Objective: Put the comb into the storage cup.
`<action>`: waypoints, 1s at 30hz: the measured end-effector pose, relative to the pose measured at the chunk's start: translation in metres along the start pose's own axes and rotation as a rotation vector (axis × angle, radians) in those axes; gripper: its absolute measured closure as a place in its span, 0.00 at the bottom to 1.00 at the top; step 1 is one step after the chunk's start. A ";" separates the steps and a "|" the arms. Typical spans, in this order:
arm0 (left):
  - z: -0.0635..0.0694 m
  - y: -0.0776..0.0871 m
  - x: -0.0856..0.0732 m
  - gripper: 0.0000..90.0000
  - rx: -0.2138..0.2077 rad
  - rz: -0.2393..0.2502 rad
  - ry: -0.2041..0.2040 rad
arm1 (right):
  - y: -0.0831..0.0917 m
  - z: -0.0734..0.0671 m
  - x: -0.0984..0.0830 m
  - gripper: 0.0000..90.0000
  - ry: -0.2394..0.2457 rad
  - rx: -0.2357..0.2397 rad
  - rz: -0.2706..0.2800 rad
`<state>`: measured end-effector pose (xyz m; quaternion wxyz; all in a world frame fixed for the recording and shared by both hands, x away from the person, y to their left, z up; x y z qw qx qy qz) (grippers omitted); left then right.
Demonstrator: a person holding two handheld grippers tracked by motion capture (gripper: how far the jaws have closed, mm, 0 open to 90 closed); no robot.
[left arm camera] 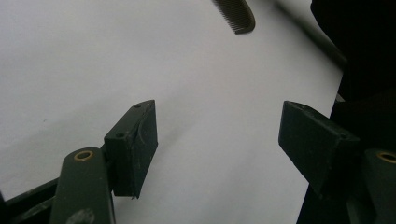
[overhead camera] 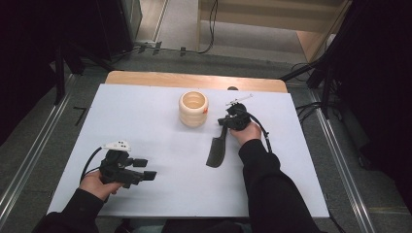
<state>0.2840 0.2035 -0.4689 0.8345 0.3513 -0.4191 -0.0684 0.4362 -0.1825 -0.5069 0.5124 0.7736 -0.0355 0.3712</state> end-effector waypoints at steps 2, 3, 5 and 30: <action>0.000 0.000 0.000 0.32 -0.001 0.000 -0.001 | 0.001 0.002 -0.002 0.97 -0.004 -0.003 -0.007; 0.000 0.000 0.000 0.32 -0.001 0.000 -0.001 | 0.002 0.003 -0.003 0.97 -0.003 -0.006 -0.009; 0.000 0.000 0.000 0.32 0.000 0.000 0.000 | 0.004 0.005 -0.006 0.97 -0.002 -0.013 -0.014; 0.001 0.000 0.000 0.32 -0.003 0.002 -0.005 | 0.027 0.010 -0.034 0.97 0.037 0.028 -0.076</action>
Point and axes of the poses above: each handheld gripper's, and its own axes: y roughly backward along the jaws, x roughly out of its top, z roughly to its right, the point moved 1 cm from there along -y, roughly forward along the jaws, and after that the axes turned 1 degree about z, right-handed, at the moved point
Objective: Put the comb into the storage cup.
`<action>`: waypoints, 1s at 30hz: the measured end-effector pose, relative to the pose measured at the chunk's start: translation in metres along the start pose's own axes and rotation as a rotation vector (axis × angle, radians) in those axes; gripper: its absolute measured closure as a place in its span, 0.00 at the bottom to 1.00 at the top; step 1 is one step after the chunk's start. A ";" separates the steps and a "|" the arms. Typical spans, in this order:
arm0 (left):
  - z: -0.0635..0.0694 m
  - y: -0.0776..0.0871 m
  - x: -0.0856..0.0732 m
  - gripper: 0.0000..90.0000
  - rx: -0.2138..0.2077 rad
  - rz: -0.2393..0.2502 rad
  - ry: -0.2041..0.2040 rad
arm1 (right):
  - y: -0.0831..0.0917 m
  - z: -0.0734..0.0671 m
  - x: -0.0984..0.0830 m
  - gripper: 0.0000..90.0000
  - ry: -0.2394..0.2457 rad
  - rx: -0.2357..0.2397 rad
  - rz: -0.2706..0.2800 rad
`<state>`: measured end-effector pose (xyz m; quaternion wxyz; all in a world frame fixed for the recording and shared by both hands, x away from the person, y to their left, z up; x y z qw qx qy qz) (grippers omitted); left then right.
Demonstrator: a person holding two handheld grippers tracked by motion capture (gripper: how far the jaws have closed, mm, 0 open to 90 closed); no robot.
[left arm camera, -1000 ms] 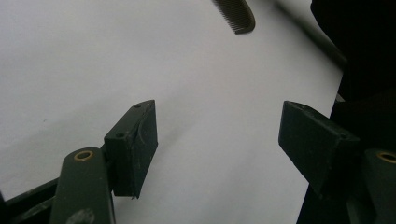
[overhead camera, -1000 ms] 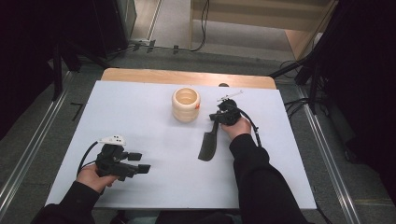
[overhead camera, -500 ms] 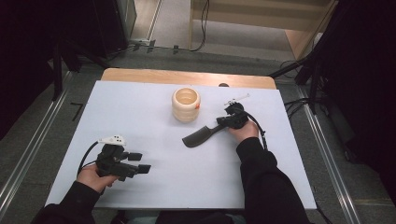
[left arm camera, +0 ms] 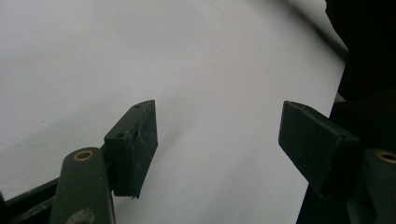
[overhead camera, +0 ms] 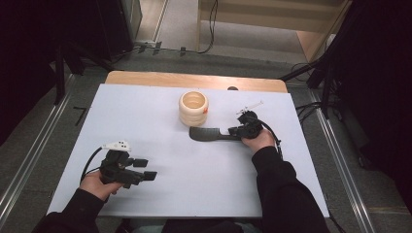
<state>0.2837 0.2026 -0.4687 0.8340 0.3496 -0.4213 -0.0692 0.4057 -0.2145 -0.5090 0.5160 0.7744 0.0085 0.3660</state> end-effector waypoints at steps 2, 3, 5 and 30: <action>0.000 0.000 0.000 0.32 0.001 -0.002 -0.001 | 0.001 -0.002 -0.002 0.97 0.004 0.006 -0.012; 0.000 0.000 0.000 0.32 0.002 0.000 -0.002 | 0.001 -0.004 -0.005 0.97 0.024 0.012 -0.022; 0.000 0.000 0.000 0.32 0.001 0.001 0.000 | 0.002 -0.005 -0.006 0.97 0.029 0.014 -0.021; 0.002 0.000 0.001 0.32 0.000 0.001 -0.005 | 0.015 -0.048 -0.036 0.97 0.093 0.126 -0.056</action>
Point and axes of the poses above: each handheld gripper's, and its own axes: y roughly backward along the jaws, x roughly out of its top, z roughly to its right, the point moved 1 cm from there along -y, roughly forward along the jaws, and after that the axes turned 1 degree about z, right-handed, at the moved point
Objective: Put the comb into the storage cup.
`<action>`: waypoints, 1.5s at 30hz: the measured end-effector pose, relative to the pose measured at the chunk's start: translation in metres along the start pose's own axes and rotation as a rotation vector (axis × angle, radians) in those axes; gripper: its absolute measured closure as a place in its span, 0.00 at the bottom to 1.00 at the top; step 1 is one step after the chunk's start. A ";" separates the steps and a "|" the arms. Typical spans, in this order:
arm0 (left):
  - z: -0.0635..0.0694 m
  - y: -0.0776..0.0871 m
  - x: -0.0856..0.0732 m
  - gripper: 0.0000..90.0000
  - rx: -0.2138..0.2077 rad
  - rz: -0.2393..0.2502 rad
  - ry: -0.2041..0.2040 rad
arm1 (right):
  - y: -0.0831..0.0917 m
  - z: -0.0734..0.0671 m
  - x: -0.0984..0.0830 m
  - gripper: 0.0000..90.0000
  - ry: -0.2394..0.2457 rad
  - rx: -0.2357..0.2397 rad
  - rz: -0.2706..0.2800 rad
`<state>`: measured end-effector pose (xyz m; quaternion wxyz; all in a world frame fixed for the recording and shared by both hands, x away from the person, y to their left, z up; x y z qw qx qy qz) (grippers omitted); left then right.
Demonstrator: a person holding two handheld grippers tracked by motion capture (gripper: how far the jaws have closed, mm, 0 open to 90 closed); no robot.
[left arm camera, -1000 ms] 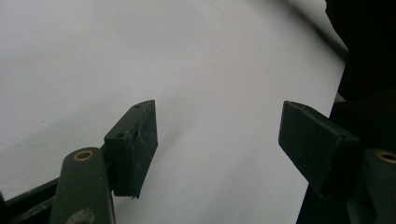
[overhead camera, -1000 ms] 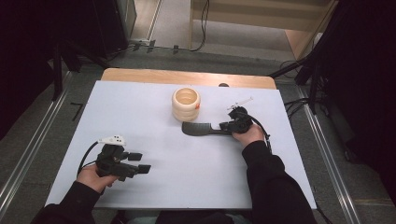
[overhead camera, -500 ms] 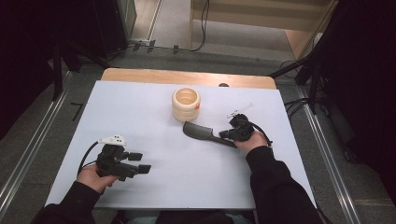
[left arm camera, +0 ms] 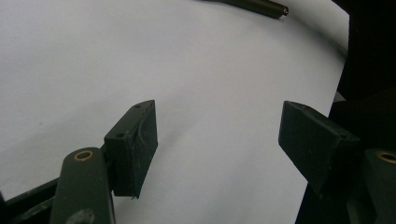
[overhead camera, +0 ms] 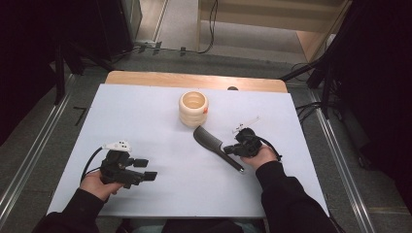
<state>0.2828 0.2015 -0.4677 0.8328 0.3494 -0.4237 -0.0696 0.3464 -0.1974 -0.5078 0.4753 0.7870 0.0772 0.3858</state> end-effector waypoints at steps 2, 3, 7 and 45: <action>0.000 0.000 0.000 0.32 0.000 0.000 0.000 | 0.002 0.000 -0.001 0.97 -0.004 -0.011 0.008; 0.000 0.001 0.000 0.32 -0.001 0.000 0.000 | 0.009 0.000 -0.001 0.89 -0.014 -0.022 0.038; 0.000 0.002 0.000 0.32 -0.002 0.004 0.008 | 0.024 -0.001 -0.002 0.80 -0.017 -0.037 0.116; 0.000 0.002 0.000 0.32 -0.001 0.010 0.005 | 0.067 -0.036 -0.070 0.28 -0.032 0.015 0.255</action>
Point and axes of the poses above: each handheld gripper's, and its own axes: y roughly backward along the jaws, x roughly out of its top, z roughly to its right, the point moved 1 cm from there along -y, roughly forward along the jaws, and after that the axes turned 1 degree about z, right-handed, at the moved point
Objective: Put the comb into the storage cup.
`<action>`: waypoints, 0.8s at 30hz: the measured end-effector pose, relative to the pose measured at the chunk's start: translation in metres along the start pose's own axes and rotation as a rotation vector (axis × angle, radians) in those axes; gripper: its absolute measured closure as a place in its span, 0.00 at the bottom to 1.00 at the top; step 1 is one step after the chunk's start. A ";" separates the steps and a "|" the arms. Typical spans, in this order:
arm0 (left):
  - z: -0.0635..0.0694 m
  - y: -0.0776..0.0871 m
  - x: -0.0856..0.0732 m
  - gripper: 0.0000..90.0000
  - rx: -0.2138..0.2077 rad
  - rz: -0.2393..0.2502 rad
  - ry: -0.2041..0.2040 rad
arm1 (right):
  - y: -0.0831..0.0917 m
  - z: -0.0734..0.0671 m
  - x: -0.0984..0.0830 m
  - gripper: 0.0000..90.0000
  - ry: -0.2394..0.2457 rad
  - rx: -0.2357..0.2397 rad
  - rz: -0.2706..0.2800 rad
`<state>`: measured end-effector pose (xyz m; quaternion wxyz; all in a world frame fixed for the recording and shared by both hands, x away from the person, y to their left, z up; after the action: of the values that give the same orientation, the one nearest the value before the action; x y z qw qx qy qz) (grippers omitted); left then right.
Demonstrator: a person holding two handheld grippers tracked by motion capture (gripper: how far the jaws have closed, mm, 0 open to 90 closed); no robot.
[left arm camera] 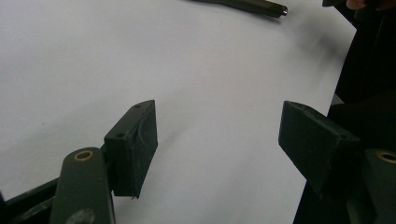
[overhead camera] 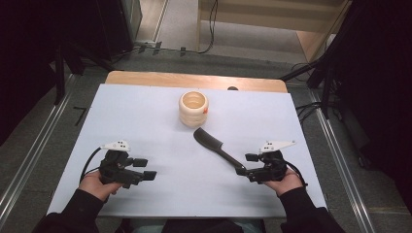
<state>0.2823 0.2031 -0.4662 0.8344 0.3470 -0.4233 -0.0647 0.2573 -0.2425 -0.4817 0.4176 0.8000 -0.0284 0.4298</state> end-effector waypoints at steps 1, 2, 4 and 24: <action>0.000 0.000 0.000 0.32 0.001 -0.001 -0.001 | 0.002 0.000 -0.002 0.28 0.002 -0.004 0.003; 0.000 0.000 0.000 0.32 0.001 -0.003 0.000 | 0.004 0.000 -0.003 0.28 0.007 -0.007 0.004; 0.000 0.000 0.000 0.32 0.003 -0.005 0.000 | 0.008 0.001 -0.006 0.28 0.010 -0.017 0.003; 0.000 -0.002 0.000 0.32 0.001 -0.011 -0.004 | 0.000 0.010 0.013 0.25 0.015 -0.040 0.004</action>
<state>0.2827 0.2010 -0.4673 0.8331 0.3495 -0.4230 -0.0698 0.2724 -0.2456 -0.4755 0.4328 0.7882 -0.0354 0.4361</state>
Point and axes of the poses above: each handheld gripper's, and its own axes: y roughly backward along the jaws, x roughly out of its top, z roughly to its right, the point moved 1 cm from there along -y, roughly forward along the jaws, and after that the axes turned 1 degree about z, right-handed, at the moved point
